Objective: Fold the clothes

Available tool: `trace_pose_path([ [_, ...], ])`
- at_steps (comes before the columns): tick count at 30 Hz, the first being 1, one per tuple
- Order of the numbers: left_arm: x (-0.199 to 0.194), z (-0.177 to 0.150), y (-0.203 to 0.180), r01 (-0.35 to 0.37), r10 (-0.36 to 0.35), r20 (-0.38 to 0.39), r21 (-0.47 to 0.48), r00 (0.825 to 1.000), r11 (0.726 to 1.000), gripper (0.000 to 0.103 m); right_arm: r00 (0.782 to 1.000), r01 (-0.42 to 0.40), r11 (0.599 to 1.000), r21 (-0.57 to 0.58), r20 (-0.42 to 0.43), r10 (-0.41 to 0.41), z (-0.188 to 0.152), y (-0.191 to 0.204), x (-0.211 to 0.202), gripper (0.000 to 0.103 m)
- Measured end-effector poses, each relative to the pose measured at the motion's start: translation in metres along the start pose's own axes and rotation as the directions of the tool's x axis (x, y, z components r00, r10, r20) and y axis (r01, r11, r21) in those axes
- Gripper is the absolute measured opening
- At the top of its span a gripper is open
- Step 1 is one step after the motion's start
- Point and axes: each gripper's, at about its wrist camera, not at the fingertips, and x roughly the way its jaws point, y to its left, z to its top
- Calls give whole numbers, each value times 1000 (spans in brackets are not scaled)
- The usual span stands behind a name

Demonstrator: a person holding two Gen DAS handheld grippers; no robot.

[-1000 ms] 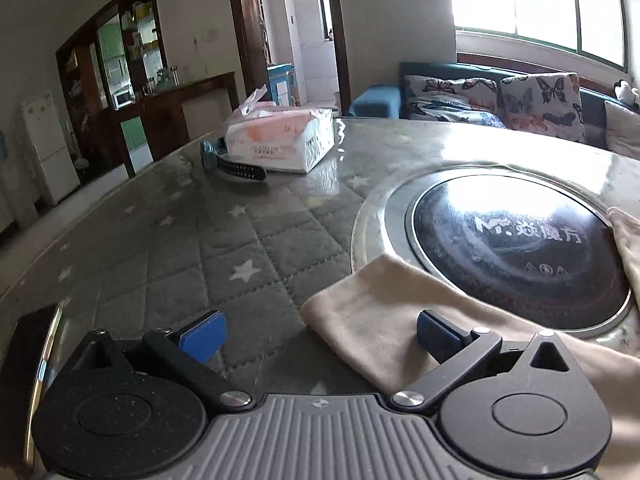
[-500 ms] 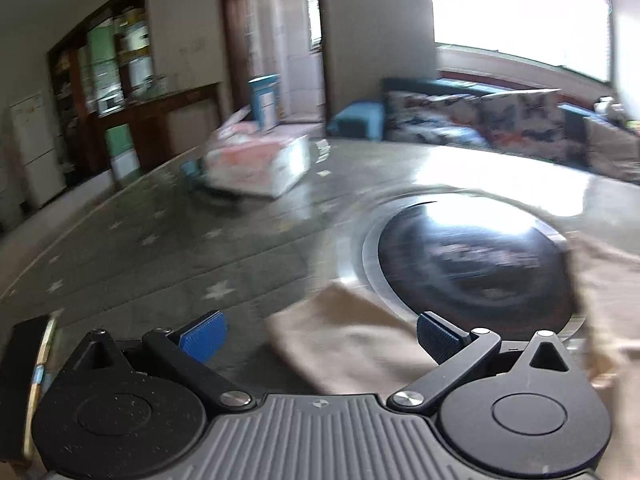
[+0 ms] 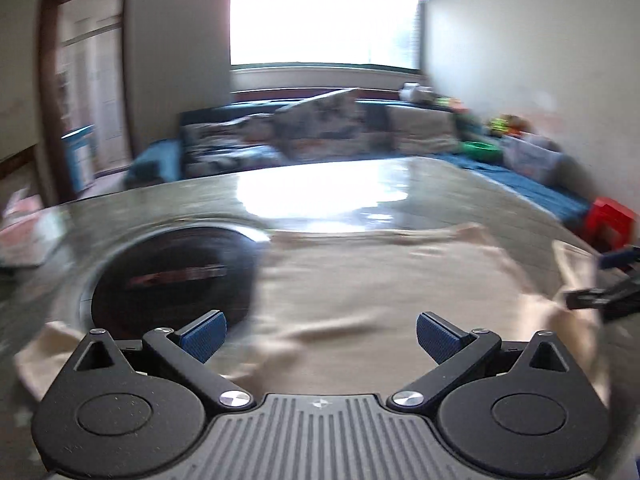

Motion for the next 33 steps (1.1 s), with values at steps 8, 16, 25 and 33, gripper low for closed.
trace_pose_path([
  [8, 0, -21, -37, 124, -122, -24, 128, 992, 984, 103, 992, 120, 993, 7, -32, -120, -28, -10, -11, 101],
  [16, 7, -34, -36, 131, -122, -78, 129, 990, 983, 103, 973, 227, 968, 104, -61, -222, -51, -34, -29, 103],
  [25, 12, -42, -35, 133, -118, -115, 128, 986, 983, 103, 960, 275, 945, 178, -10, -278, -48, -43, -43, 103],
  [33, 12, -43, -36, 128, -113, -120, 125, 986, 984, 103, 976, 217, 973, 82, 1, -217, -24, -15, -11, 103],
])
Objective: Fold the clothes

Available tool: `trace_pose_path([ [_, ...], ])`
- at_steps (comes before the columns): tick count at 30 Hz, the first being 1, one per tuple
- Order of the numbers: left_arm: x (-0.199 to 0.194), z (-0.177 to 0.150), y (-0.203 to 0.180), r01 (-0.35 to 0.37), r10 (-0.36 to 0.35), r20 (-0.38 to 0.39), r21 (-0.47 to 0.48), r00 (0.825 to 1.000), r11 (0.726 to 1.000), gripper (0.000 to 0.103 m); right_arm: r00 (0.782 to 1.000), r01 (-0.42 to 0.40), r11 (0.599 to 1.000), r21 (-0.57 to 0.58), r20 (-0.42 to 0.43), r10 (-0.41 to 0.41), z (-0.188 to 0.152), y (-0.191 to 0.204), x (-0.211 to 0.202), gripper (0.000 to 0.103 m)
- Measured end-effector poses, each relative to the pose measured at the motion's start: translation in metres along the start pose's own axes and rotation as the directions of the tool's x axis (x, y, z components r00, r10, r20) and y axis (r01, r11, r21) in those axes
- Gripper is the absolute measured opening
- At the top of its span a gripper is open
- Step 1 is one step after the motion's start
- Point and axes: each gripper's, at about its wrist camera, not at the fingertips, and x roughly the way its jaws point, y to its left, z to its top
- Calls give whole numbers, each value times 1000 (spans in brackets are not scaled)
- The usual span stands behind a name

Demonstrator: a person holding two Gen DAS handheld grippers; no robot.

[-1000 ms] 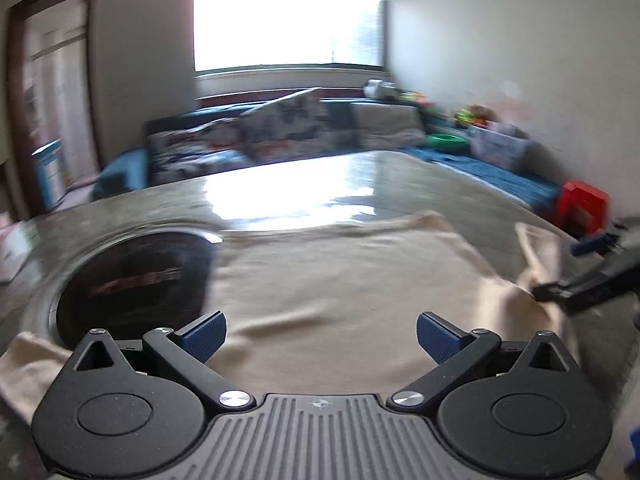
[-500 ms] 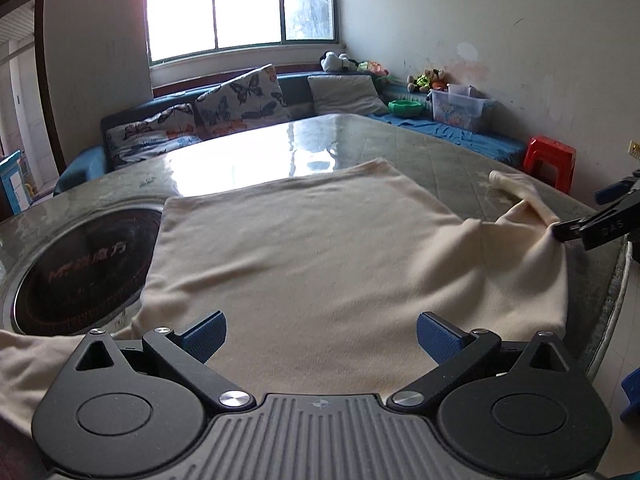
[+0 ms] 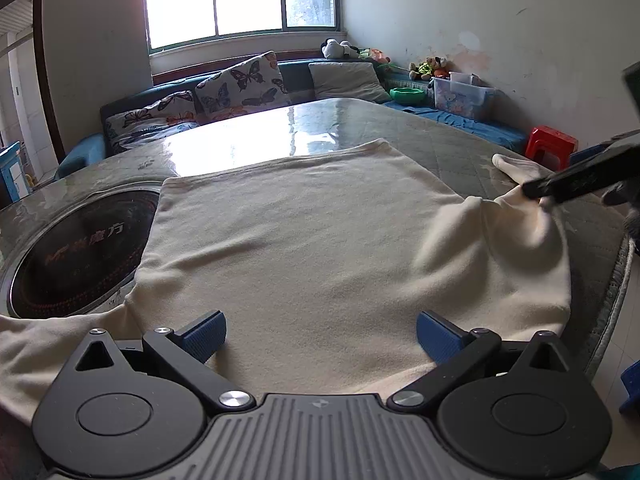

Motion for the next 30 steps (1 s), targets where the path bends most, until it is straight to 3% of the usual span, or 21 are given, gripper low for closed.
trace_pose_path([
  [4, 0, -1, 1, 4, -4, -3, -6, 1000, 1000, 103, 998, 64, 997, -45, -5, -65, -7, 4, 10, 103],
  [9, 1, -2, 2, 10, -10, -3, -8, 1000, 1000, 103, 987, 161, 987, -12, -23, -161, -19, -16, 4, 103],
  [18, 2, 0, 3, 12, -12, -8, -11, 1000, 1000, 103, 966, 257, 961, 99, -62, -252, -40, -52, -6, 103],
  [22, 3, 0, 2, 9, -9, -10, -12, 1000, 1000, 103, 981, 194, 971, 138, -18, -193, -36, -54, -14, 103],
  [25, 3, 0, 3, 7, -7, -11, -12, 1000, 1000, 103, 998, 64, 988, 140, -12, -63, -33, -49, -9, 100],
  [30, 3, 0, 4, 7, -7, -16, -13, 1000, 1000, 103, 997, -73, 971, 226, -16, 79, -32, -54, 9, 97],
])
